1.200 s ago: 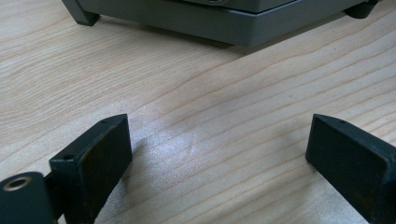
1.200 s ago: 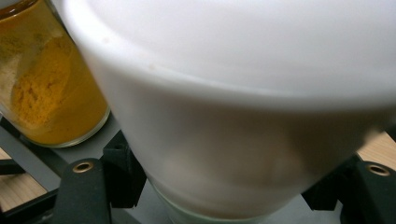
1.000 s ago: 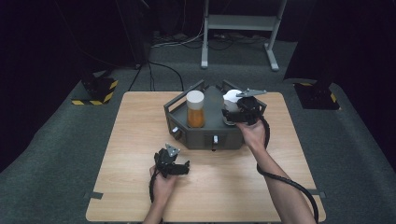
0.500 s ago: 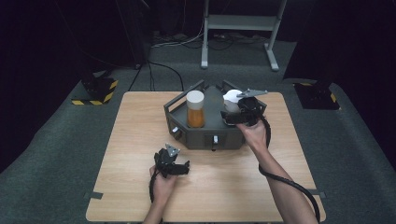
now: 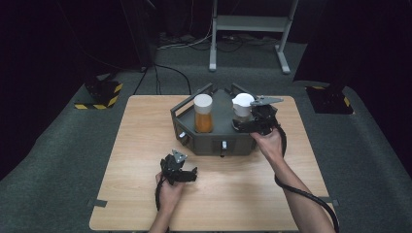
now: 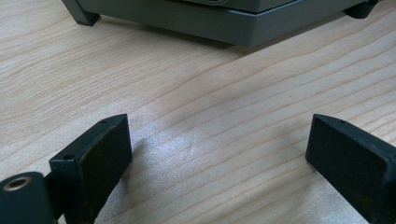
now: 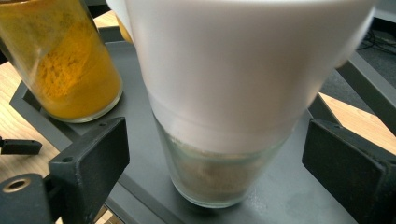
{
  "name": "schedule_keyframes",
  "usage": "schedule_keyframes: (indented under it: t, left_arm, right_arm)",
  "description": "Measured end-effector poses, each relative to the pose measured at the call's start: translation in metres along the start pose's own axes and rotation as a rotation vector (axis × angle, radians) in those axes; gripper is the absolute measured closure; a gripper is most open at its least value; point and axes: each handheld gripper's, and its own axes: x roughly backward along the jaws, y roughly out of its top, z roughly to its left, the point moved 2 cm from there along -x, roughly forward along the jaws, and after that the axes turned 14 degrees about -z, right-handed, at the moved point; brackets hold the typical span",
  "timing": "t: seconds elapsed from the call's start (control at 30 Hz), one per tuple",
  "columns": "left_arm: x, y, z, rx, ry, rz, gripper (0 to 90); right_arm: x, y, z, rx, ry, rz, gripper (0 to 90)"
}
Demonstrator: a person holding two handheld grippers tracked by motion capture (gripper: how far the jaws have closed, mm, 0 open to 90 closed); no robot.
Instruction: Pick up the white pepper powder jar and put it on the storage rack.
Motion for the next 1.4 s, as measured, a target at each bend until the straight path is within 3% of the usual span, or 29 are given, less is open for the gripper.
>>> schedule_keyframes:
  t: [0.9,1.4]
  left_arm:
    - [0.000,0.000,0.000,0.000,0.000,0.000,7.0]
    - [0.000,0.000,0.000,0.000,0.000,0.000,7.0]
  right_arm:
    - [0.029,-0.017,-0.004,0.022,-0.007,-0.027,8.6]
    - [0.053,-0.038,-0.004,0.019,-0.008,-0.052,9.7]
